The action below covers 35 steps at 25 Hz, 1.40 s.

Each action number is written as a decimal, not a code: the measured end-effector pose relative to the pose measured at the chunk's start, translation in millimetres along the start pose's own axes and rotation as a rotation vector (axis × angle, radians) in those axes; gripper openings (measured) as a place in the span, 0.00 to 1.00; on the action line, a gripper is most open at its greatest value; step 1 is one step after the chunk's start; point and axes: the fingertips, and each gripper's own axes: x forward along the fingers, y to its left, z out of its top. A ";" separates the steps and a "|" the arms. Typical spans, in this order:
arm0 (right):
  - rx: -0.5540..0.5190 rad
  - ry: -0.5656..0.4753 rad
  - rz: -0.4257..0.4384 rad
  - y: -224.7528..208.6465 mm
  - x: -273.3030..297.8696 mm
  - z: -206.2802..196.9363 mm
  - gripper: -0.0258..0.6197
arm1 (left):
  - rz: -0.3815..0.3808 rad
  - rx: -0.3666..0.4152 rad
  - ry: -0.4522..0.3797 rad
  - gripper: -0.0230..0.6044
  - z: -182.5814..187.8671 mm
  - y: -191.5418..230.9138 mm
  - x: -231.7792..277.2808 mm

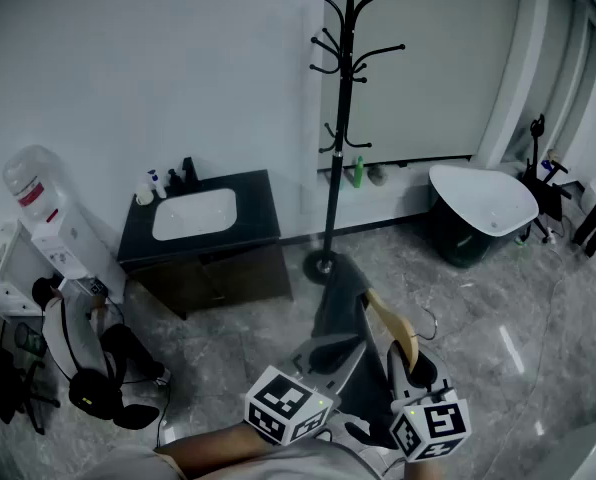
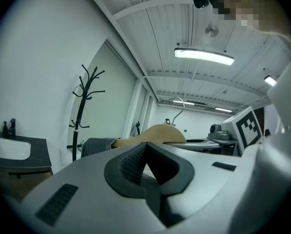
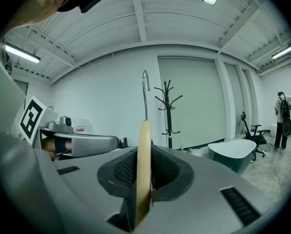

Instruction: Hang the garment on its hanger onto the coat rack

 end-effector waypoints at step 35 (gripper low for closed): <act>-0.030 -0.026 0.113 -40.4 11.1 20.0 0.14 | 0.072 0.010 -0.016 0.04 3.2 -7.9 37.2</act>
